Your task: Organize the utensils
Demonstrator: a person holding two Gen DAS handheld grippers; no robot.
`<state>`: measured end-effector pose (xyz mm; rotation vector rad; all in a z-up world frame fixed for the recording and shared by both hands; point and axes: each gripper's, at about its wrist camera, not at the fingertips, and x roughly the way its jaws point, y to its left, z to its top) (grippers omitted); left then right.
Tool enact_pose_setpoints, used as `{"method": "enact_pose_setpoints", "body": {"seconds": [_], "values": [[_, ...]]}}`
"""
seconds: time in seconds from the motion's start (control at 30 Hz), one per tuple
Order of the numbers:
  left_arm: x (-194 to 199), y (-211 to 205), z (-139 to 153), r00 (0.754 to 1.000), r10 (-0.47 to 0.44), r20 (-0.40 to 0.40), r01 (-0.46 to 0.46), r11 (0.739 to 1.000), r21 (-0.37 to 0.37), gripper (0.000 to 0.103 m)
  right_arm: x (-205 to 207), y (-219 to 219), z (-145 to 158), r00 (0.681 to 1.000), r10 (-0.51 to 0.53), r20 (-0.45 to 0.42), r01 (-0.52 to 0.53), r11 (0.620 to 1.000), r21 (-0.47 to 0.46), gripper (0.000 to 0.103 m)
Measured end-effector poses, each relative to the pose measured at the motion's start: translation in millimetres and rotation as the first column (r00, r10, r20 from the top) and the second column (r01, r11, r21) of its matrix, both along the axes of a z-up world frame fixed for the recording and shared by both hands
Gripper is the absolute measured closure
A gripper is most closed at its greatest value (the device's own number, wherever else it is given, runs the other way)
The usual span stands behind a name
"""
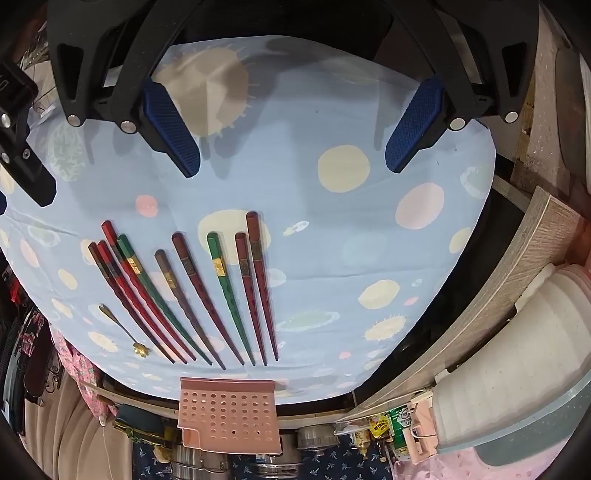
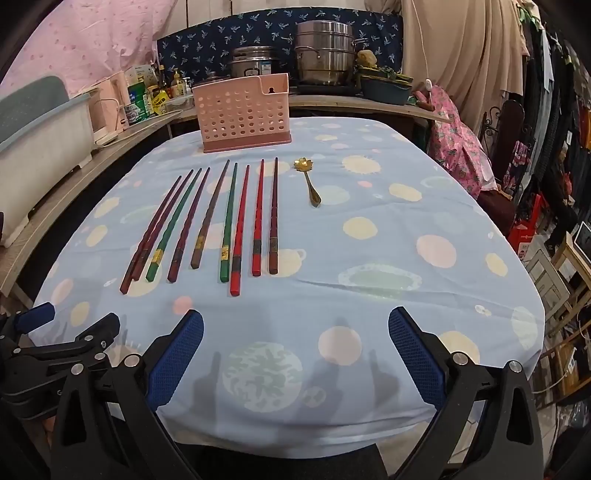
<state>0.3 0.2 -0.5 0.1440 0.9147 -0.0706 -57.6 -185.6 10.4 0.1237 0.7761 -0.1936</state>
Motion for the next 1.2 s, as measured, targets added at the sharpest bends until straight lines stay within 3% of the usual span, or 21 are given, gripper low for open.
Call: {"method": "enact_pose_setpoints", "body": {"seconds": [1.2], "values": [[-3, -1, 7, 1.0, 0.004, 0.008, -0.004, 1.0, -0.002, 0.007, 0, 1, 1, 1.0, 0.003, 0.002, -0.003, 1.0, 0.005, 0.007]]}}
